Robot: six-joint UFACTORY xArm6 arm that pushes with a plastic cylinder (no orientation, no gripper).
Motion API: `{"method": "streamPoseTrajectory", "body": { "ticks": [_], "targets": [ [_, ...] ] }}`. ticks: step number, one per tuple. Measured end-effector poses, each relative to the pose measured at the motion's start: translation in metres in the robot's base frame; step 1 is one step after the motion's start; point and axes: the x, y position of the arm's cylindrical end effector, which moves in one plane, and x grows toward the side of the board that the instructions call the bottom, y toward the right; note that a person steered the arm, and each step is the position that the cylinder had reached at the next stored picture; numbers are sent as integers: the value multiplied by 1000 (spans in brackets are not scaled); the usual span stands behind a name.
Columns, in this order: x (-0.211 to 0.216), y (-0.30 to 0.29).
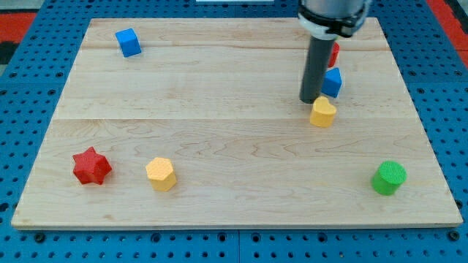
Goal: Push the green circle to the yellow heart
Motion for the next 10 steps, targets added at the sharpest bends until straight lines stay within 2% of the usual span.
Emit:
{"method": "streamPoseTrajectory", "body": {
  "ticks": [2,3,4,5,6,7,8,9,10],
  "targets": [
    [2,31],
    [-3,121],
    [37,163],
    [109,176],
    [162,145],
    [194,105],
    [203,74],
    [198,73],
    [173,73]
  ]
}}
